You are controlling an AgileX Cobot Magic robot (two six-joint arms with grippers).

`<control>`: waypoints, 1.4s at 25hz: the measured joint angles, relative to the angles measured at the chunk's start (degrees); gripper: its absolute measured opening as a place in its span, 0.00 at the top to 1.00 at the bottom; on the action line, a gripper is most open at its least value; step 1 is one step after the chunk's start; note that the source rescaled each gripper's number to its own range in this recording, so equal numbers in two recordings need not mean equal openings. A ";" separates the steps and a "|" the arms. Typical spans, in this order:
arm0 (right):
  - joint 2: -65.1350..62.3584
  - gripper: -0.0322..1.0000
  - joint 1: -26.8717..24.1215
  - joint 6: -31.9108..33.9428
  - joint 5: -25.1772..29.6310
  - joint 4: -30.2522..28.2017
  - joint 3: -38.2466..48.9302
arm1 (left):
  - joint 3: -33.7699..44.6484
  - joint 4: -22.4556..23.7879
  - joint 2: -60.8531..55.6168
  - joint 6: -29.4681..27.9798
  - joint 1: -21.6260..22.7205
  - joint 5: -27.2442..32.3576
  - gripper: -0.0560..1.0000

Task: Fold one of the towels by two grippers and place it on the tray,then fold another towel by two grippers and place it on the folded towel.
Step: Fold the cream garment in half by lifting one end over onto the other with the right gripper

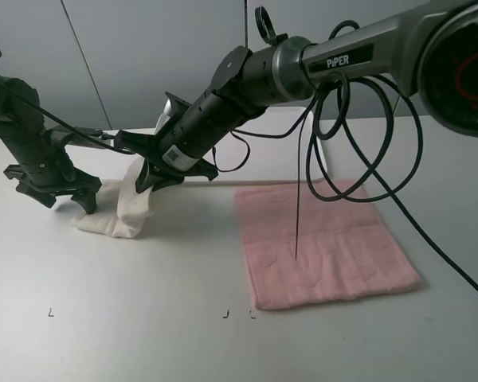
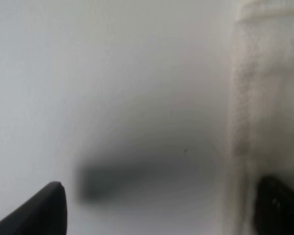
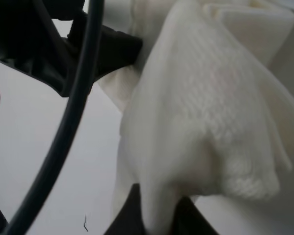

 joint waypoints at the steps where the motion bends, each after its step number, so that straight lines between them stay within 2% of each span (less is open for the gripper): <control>1: 0.63 0.93 0.00 -0.58 0.00 1.51 -0.06 | 0.00 0.00 0.00 0.00 0.00 0.11 0.02; 8: 4.09 0.93 0.00 -7.40 -1.46 14.83 -0.06 | 0.00 0.00 0.00 -0.11 0.00 0.11 0.02; 14: 6.06 0.93 0.81 -12.27 -5.59 22.38 -0.15 | 0.00 0.00 0.00 -0.11 0.00 0.11 0.02; 22: 6.45 0.93 4.05 -14.13 -12.44 23.55 -0.20 | 0.00 -0.24 0.00 0.22 0.00 0.11 0.02; 30: 7.92 0.93 4.87 -14.57 -13.68 23.33 -0.20 | -0.68 -0.70 -0.34 0.66 0.00 0.83 0.02; 35: 7.92 0.93 4.87 -14.57 -13.81 23.24 -0.20 | -3.66 -0.44 -2.06 1.02 0.00 4.33 0.02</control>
